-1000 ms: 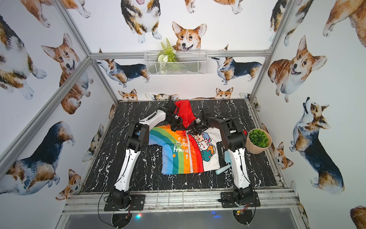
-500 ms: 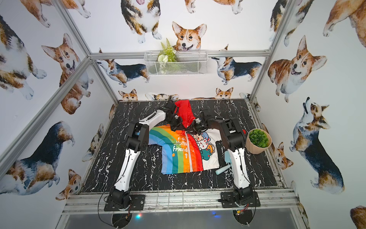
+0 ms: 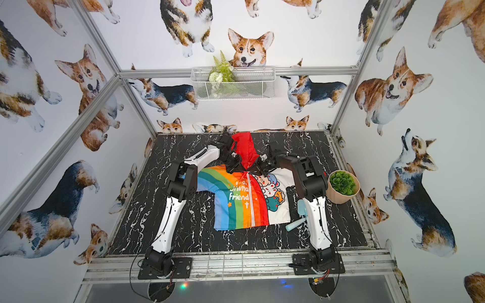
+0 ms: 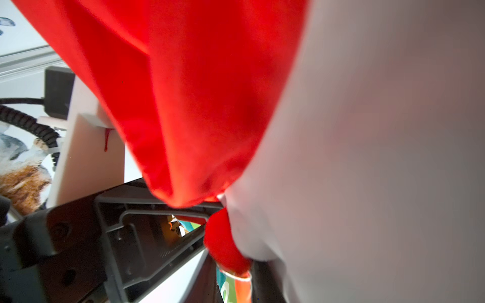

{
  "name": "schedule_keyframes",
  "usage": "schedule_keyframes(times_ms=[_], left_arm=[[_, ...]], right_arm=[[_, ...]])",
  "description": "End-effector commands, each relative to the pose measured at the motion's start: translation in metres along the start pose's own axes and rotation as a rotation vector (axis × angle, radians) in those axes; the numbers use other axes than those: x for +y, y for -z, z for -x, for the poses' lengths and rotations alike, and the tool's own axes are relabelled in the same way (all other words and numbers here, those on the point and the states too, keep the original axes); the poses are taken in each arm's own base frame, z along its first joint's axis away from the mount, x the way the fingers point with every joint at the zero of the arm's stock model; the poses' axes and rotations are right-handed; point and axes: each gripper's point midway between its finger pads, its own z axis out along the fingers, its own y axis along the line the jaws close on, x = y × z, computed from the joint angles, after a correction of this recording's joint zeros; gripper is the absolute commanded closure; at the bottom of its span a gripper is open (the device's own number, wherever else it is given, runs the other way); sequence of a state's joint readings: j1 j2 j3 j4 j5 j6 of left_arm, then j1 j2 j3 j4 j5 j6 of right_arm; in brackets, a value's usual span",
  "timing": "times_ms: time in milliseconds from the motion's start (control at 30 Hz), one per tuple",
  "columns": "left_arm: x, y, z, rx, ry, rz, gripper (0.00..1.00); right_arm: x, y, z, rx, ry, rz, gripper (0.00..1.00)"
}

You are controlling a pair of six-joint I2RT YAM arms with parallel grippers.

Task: Unzip the jacket
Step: Unzip the zipper on the jacket.

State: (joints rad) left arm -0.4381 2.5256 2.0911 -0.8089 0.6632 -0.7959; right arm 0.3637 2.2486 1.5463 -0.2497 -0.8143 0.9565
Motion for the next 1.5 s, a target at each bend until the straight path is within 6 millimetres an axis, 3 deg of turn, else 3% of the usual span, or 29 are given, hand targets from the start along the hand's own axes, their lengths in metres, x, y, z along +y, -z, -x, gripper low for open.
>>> schedule_keyframes(times_ms=[0,300,633,933,1467], left_arm=[[0.067,-0.007,-0.02,0.042,0.145,0.274,1.0],[0.048,-0.001,-0.01,0.013,0.126,0.228,1.0],[0.043,0.002,-0.007,0.003,0.125,0.211,1.0],[0.014,0.012,0.01,-0.055,0.11,0.125,1.0],[0.006,0.019,0.018,-0.082,0.116,0.094,1.0]], right_arm=[[-0.002,0.013,-0.002,-0.02,0.044,-0.074,0.96],[-0.014,0.023,-0.022,0.044,0.068,-0.159,0.99],[-0.001,0.025,-0.024,0.056,0.081,-0.126,1.0],[-0.011,0.029,-0.047,0.115,0.082,-0.189,1.0],[-0.022,0.037,-0.066,0.162,0.072,-0.248,1.0]])
